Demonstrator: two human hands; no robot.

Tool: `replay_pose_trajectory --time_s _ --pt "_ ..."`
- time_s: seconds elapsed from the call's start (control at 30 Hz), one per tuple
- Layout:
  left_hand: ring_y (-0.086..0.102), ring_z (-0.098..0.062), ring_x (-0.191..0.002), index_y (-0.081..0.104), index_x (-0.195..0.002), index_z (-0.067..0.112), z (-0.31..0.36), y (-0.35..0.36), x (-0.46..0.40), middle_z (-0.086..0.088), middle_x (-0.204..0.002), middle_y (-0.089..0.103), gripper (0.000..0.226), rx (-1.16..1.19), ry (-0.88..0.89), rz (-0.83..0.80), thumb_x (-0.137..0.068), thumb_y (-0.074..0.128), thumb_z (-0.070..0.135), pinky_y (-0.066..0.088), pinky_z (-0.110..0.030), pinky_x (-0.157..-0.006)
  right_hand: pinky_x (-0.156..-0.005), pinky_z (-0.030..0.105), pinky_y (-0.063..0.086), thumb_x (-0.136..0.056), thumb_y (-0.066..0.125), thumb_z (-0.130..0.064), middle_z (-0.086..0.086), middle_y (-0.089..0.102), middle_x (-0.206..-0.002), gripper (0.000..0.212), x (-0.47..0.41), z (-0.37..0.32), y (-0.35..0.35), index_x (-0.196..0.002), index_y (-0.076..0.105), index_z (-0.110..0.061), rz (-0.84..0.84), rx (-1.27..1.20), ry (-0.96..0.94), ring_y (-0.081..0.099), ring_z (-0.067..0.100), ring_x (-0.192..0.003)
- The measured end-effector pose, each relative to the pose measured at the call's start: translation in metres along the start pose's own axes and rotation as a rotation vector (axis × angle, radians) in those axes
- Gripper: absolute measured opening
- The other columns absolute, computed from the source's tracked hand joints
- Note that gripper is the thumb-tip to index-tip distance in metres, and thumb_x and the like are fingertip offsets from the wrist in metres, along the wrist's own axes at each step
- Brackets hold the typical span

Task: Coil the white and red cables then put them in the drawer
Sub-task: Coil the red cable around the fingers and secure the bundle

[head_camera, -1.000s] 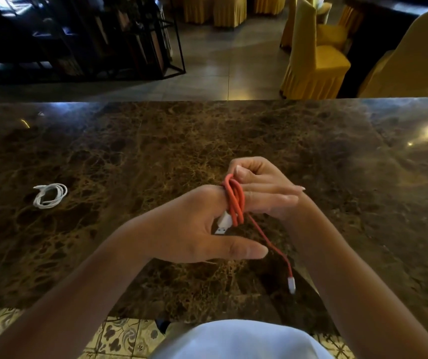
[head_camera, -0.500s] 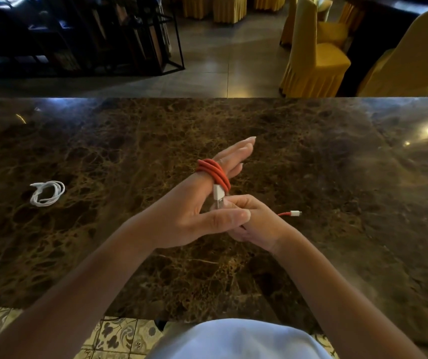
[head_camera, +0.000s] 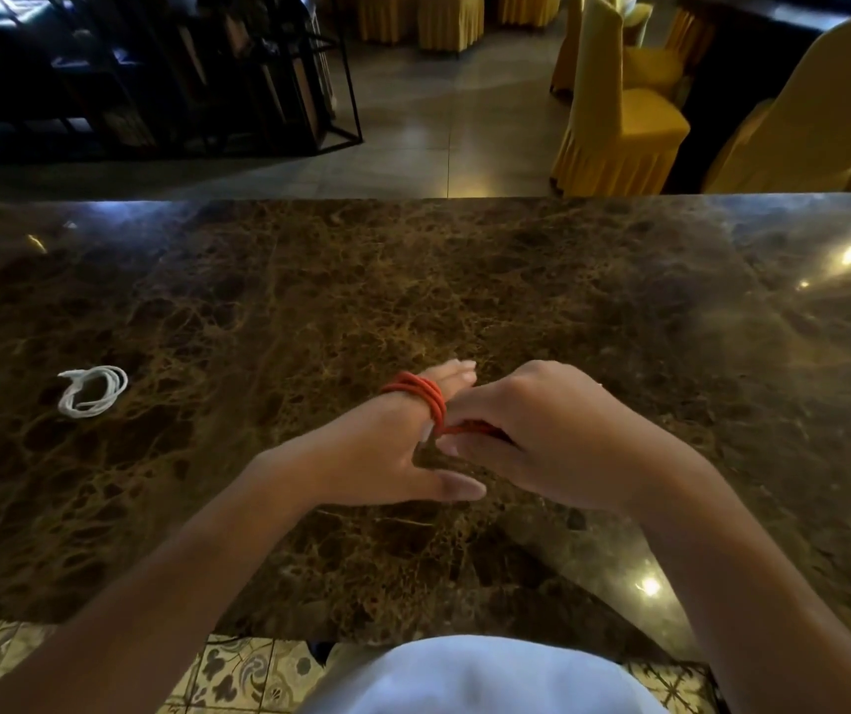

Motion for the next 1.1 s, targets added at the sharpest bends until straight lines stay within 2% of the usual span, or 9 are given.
replay_pose_trajectory --time_s 0.13,0.27,0.47,0.67,0.77,0.87,0.93,1.0,1.1 --pt "0.06 -0.014 -0.12 0.052 -0.144 0.023 0.018 0.019 0.003 0.0 -0.137 0.062 0.081 -0.056 0.002 -0.143 -0.084 0.068 0.075 0.053 -0.042 -0.105 -0.058 0.012 0.041 -0.094 0.073 -0.036 -0.023 0.058 -0.066 0.014 -0.002 -0.005 -0.026 -0.093 0.078 -0.023 -0.039 -0.104 -0.125 0.058 -0.002 -0.059" --pt "0.024 0.01 -0.151 0.035 -0.159 0.038 0.052 0.021 0.013 0.034 -0.163 0.027 0.088 0.079 0.165 -0.187 -0.085 0.078 0.058 0.027 -0.028 -0.125 -0.059 0.017 0.044 -0.082 0.081 -0.035 0.0 0.07 -0.071 0.026 -0.01 0.028 -0.041 -0.083 0.078 -0.009 -0.049 -0.516 -0.103 0.06 0.01 -0.059" --pt "0.043 0.007 -0.144 0.051 -0.147 0.029 0.057 0.01 0.016 0.029 -0.15 0.048 0.071 0.401 0.185 -0.05 -0.086 0.084 0.015 0.041 -0.018 -0.114 -0.06 0.019 0.044 -0.086 0.074 -0.051 0.002 0.059 -0.068 0.041 -0.034 0.054 -0.013 -0.076 0.068 -0.012 0.026 -0.907 -0.139 0.052 0.005 -0.059" --pt "0.04 0.002 -0.148 0.037 -0.159 0.03 0.008 0.037 0.007 0.017 -0.163 0.042 0.076 0.446 0.002 -0.014 -0.094 0.074 0.043 0.034 -0.043 -0.126 -0.055 0.014 0.038 -0.093 0.071 -0.028 -0.002 0.055 -0.063 0.036 -0.016 0.032 -0.031 -0.073 0.063 0.001 0.06 -0.679 -0.233 0.048 0.006 -0.053" --pt "0.04 -0.005 -0.15 0.036 -0.159 0.025 -0.02 0.037 -0.003 0.011 -0.162 0.044 0.074 0.606 -0.054 0.033 -0.096 0.073 0.033 0.028 -0.044 -0.128 -0.054 0.017 0.038 -0.097 0.068 -0.028 -0.002 0.054 -0.063 0.035 -0.017 0.022 -0.025 -0.075 0.063 -0.001 0.03 -0.561 -0.236 0.049 0.01 -0.053" --pt "0.057 -0.012 -0.137 0.068 -0.137 0.018 -0.042 0.04 -0.012 0.0 -0.144 0.064 0.051 1.104 -0.087 0.034 -0.087 0.078 0.017 0.034 -0.04 -0.126 -0.055 0.019 0.039 -0.099 0.068 -0.021 -0.006 0.052 -0.064 0.032 -0.019 0.026 -0.013 -0.072 0.061 -0.004 0.029 -0.548 -0.182 0.05 0.008 -0.054" --pt "0.07 -0.012 -0.115 0.078 -0.12 0.01 -0.049 0.036 -0.015 -0.005 -0.121 0.076 0.035 1.43 -0.062 0.034 -0.092 0.061 0.022 0.05 -0.029 -0.11 -0.055 0.02 0.038 -0.1 0.067 -0.018 -0.005 0.05 -0.063 0.033 -0.014 0.031 -0.006 -0.072 0.059 -0.004 0.033 -0.574 -0.152 0.048 0.007 -0.054" --pt "0.07 -0.022 -0.12 0.063 -0.136 -0.004 -0.063 0.024 -0.017 -0.02 -0.131 0.07 0.052 1.647 -0.093 0.164 -0.092 0.053 0.021 0.052 -0.032 -0.105 -0.053 0.023 0.035 -0.101 0.065 -0.025 -0.003 0.045 -0.061 0.038 -0.008 0.035 0.003 -0.072 0.059 -0.002 0.035 -0.613 -0.108 0.042 0.009 -0.053" --pt "0.058 -0.038 -0.137 0.053 -0.136 -0.014 -0.089 -0.005 -0.017 -0.033 -0.143 0.058 0.089 1.729 -0.065 0.503 -0.061 0.088 0.018 0.04 -0.043 -0.119 -0.054 0.026 0.036 -0.104 0.06 -0.033 -0.001 0.045 -0.063 0.044 -0.001 0.041 0.029 -0.072 0.057 -0.003 -0.069 -0.571 0.017 0.042 0.011 -0.055"
Point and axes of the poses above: each hand's wrist, its own x-axis away from the middle knuckle, its own y-axis out of the palm, z = x × y, the point moved 5 cm from there along -x, towards the middle knuckle
